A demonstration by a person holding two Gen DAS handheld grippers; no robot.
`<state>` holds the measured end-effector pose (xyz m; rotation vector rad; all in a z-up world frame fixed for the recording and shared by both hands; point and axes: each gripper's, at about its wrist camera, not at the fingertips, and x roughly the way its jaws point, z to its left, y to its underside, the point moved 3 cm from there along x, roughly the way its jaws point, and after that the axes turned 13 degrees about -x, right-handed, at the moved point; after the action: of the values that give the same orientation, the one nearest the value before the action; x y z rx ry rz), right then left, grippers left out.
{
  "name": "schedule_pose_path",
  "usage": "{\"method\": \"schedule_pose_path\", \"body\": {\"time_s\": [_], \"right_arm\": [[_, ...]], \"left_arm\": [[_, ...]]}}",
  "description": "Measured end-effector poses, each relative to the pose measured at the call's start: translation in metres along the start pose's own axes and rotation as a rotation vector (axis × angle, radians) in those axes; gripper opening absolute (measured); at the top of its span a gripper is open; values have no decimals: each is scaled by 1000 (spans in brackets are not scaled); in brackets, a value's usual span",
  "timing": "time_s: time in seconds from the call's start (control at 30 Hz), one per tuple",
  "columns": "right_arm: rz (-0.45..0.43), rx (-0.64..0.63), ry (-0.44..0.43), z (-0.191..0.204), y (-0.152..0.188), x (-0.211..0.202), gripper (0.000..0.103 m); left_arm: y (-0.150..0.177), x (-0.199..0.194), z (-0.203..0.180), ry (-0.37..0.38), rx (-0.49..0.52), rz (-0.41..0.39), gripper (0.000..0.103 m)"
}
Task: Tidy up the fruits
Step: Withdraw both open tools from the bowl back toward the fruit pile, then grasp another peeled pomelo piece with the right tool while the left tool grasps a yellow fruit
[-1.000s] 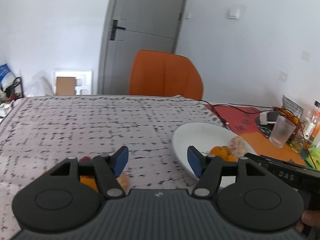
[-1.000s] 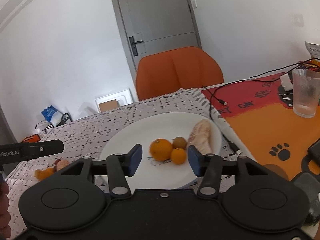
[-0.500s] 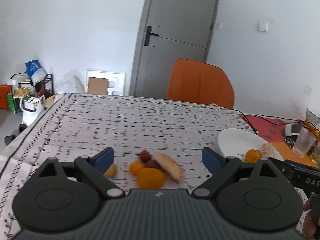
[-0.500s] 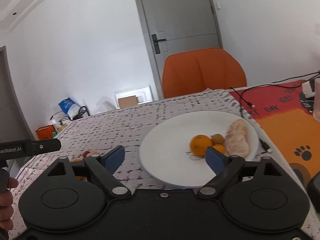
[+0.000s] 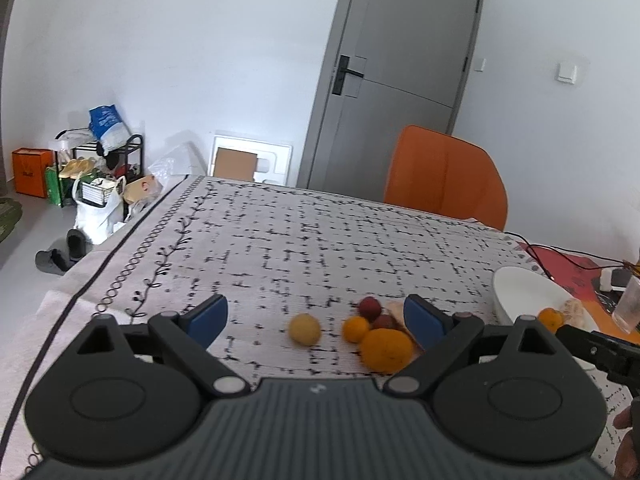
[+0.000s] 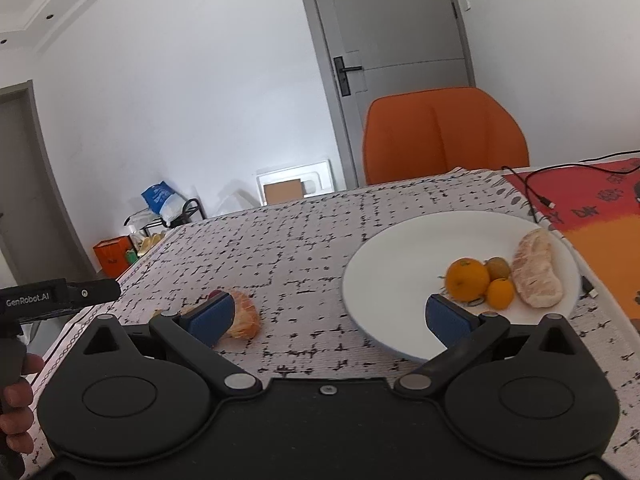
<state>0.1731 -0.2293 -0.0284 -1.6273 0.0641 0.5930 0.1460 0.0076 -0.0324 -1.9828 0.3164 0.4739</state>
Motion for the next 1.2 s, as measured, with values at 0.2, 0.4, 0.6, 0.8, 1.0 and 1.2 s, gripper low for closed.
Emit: {"method": "schedule_pose_path", "body": {"time_s": [0.2, 0.4, 0.6, 0.8, 1.0, 1.2], "right_arm": [[23, -13, -28, 13, 0, 9, 103], [42, -19, -72, 25, 1, 20, 103], [63, -28, -100, 37, 2, 33, 92], [100, -44, -119, 45, 2, 49, 70], [120, -53, -132, 49, 1, 63, 64], [141, -56, -154, 53, 1, 75, 59]], "left_arm": [[-1, 3, 17, -14, -24, 2, 94], [0, 4, 26, -15, -31, -7, 94], [2, 9, 30, 8, -22, 5, 91], [3, 20, 29, 33, -19, 19, 86], [6, 34, 27, 52, -19, 45, 77], [9, 48, 23, 56, -19, 74, 59]]}}
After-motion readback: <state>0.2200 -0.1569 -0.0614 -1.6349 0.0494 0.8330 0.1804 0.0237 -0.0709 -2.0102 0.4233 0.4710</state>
